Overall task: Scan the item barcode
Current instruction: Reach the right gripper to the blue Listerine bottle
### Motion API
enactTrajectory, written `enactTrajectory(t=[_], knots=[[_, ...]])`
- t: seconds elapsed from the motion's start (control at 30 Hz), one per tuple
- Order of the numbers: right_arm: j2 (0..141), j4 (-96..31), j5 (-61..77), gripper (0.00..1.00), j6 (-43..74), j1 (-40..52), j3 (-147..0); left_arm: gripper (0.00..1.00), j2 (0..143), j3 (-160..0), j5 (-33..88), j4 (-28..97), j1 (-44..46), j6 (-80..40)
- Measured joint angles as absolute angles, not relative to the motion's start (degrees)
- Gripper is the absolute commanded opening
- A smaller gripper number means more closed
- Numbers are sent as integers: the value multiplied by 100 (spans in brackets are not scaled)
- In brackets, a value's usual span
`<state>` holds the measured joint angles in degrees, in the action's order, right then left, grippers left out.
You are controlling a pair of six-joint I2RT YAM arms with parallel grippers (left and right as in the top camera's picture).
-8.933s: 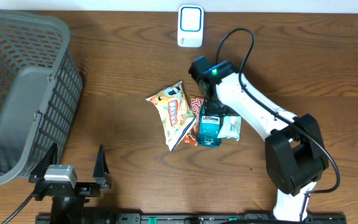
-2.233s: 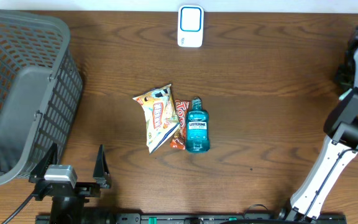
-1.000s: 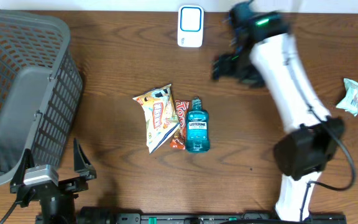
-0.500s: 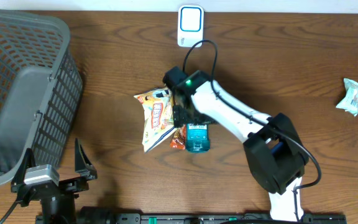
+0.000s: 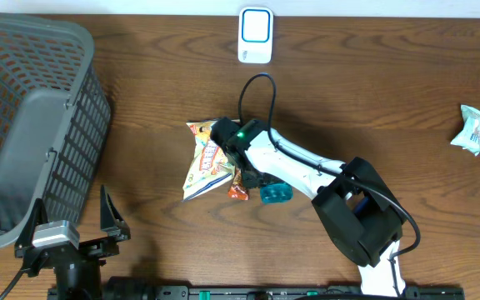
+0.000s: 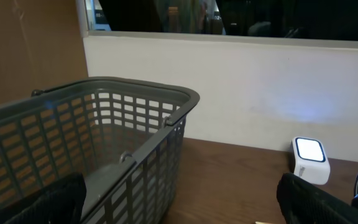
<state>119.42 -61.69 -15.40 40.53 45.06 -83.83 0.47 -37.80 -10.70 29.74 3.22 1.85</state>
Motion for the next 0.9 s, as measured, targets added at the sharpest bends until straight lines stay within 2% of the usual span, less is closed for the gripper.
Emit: enactTrajectory(t=[0.13,0.23,0.33,0.53,0.7,0.9], knots=[[11931,-6134,-1660,44,4023,4484,-8329,98,47,-3780,-1070,2974,322,185],[11876,-6121,-1763,31,3942,4469,-8270,98,47,-3780,-1070,2974,322,185],[11758,-6141,-1831,27,3826,4423,-8228,98,47,-3780,-1070,2976,322,185],[11640,-5638,-1177,15,3242,4073,-8224,98,47,-3780,-1070,2974,322,185],[11607,-5559,-45,14,2447,3662,-8243,98,47,-3780,-1070,2976,322,185],[11609,-5559,515,21,1929,3387,-8232,98,47,-3780,-1070,2976,322,185]])
